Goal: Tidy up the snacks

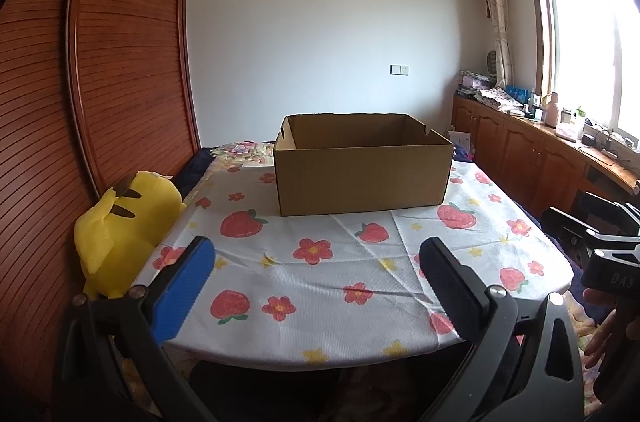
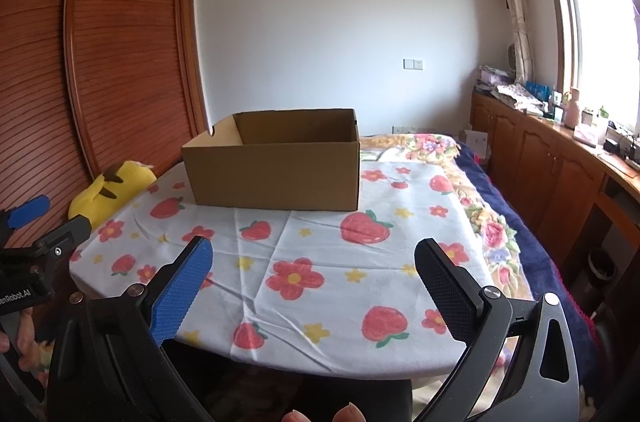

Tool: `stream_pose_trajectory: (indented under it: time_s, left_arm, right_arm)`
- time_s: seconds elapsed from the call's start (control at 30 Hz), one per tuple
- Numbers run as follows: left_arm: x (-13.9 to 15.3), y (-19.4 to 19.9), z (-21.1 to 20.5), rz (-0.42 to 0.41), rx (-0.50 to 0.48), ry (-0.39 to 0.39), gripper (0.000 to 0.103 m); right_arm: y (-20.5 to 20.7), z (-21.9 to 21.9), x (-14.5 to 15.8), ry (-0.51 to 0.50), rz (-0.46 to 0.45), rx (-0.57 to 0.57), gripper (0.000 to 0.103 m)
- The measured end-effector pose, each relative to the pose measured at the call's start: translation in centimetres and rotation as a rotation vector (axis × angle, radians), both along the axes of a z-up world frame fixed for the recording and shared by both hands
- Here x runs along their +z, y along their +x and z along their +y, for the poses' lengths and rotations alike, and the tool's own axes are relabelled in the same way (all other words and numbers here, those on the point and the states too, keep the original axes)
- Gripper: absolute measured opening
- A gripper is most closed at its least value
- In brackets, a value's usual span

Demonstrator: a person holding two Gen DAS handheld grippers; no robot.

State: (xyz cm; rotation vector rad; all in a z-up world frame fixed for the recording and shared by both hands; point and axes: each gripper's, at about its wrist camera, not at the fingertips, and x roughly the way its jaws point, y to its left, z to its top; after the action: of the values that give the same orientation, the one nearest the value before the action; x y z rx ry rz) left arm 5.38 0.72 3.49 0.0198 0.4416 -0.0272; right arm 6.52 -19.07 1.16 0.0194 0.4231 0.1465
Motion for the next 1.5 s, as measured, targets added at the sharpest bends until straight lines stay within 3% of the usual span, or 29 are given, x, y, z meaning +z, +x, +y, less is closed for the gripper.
stream_pose_trajectory:
  time_s: [1.5]
  left_arm:
    - [0.55, -0.59, -0.04, -0.024, 0.006, 0.017, 0.103]
  right_arm:
    - [-0.46, -0.39, 0.55, -0.003, -0.020, -0.016, 0.103]
